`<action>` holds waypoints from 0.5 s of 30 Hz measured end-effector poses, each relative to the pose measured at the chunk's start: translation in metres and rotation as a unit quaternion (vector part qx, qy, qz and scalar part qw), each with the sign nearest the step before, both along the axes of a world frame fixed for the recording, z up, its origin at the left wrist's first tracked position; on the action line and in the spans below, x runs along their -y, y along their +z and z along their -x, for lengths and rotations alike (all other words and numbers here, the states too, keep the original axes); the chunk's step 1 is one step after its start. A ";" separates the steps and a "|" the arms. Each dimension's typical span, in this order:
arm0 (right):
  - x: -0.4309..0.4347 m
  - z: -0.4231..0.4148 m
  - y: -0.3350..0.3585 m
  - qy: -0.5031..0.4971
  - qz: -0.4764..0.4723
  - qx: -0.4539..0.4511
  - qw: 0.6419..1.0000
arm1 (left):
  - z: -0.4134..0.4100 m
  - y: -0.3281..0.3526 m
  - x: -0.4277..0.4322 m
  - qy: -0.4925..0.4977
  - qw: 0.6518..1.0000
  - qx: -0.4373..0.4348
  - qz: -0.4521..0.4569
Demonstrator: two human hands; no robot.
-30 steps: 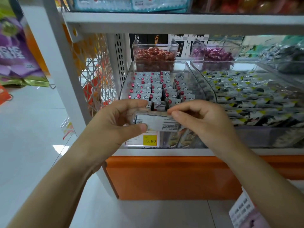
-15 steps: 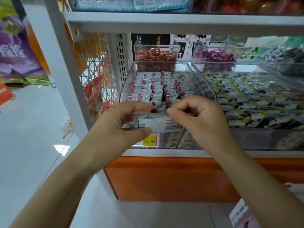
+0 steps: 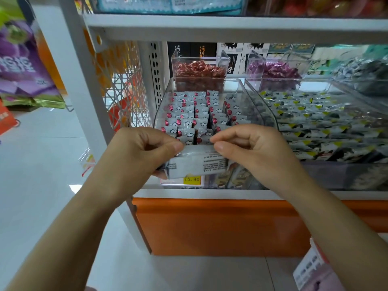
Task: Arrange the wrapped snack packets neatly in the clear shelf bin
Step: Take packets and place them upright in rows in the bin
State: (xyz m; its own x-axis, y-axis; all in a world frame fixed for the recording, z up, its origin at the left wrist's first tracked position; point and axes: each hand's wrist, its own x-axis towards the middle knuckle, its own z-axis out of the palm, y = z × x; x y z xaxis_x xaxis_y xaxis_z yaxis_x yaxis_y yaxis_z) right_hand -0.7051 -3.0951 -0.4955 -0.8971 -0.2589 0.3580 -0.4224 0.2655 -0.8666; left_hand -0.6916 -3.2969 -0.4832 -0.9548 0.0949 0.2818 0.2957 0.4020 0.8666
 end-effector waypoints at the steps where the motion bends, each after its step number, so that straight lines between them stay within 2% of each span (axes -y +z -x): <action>1: -0.002 0.001 0.001 0.007 -0.001 0.015 1.000 | 0.000 0.000 0.001 0.000 1.000 -0.002 0.005; 5: -0.010 0.006 0.005 0.016 -0.040 0.030 0.999 | -0.001 -0.001 0.000 -0.011 0.999 -0.020 0.034; 9: -0.017 0.008 0.010 0.056 -0.022 0.056 0.997 | 0.001 -0.002 0.000 -0.015 0.999 -0.027 0.035; 15: -0.021 0.010 0.010 0.069 -0.038 0.039 0.996 | -0.001 0.001 0.001 -0.062 0.997 0.043 -0.028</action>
